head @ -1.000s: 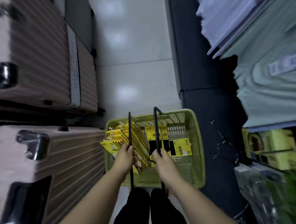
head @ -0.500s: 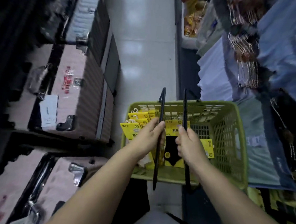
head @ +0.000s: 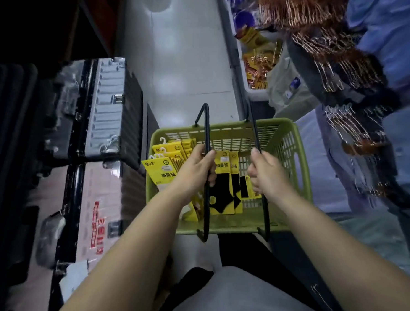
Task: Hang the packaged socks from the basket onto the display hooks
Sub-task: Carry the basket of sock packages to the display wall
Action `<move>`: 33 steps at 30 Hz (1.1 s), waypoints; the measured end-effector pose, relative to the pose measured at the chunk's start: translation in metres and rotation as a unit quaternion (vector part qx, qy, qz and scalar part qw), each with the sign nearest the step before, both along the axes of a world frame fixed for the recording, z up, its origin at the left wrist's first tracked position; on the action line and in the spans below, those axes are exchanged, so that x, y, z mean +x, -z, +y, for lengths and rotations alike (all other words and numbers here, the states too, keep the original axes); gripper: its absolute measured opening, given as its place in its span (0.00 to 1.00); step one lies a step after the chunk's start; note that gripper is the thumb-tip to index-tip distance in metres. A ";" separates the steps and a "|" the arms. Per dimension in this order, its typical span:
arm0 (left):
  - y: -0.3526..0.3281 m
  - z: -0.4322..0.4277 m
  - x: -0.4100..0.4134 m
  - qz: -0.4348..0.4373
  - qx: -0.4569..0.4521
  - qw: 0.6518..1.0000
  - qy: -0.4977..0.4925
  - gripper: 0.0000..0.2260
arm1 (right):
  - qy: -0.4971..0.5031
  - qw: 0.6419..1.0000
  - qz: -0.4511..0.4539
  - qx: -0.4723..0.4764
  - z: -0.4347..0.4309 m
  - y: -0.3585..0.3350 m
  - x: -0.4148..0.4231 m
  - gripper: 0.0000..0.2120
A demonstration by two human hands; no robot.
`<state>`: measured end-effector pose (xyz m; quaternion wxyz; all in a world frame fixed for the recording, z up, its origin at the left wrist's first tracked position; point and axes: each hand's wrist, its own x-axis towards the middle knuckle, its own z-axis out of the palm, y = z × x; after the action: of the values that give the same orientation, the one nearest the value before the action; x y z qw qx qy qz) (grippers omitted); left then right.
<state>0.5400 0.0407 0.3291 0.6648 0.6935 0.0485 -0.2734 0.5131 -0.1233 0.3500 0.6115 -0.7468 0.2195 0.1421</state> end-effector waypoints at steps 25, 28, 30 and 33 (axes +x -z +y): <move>-0.017 0.038 0.649 0.047 0.043 0.986 -0.153 0.08 | -0.058 0.995 0.030 0.072 0.015 -0.010 0.674 0.15; -0.024 0.055 0.734 0.037 0.078 0.985 -0.150 0.09 | -0.054 0.993 0.012 0.101 0.024 -0.025 0.752 0.16; -0.026 0.059 0.789 0.034 0.094 0.985 -0.144 0.09 | -0.053 0.994 0.006 0.098 0.030 -0.028 0.802 0.16; -0.025 0.061 0.869 0.037 0.097 0.985 -0.141 0.09 | -0.040 0.995 0.007 0.094 0.033 -0.023 0.876 0.17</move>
<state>1.4095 0.1014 0.3538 0.6240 0.7305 0.1962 -0.1963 1.3889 -0.0899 0.3727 0.6710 -0.6933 0.1795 0.1919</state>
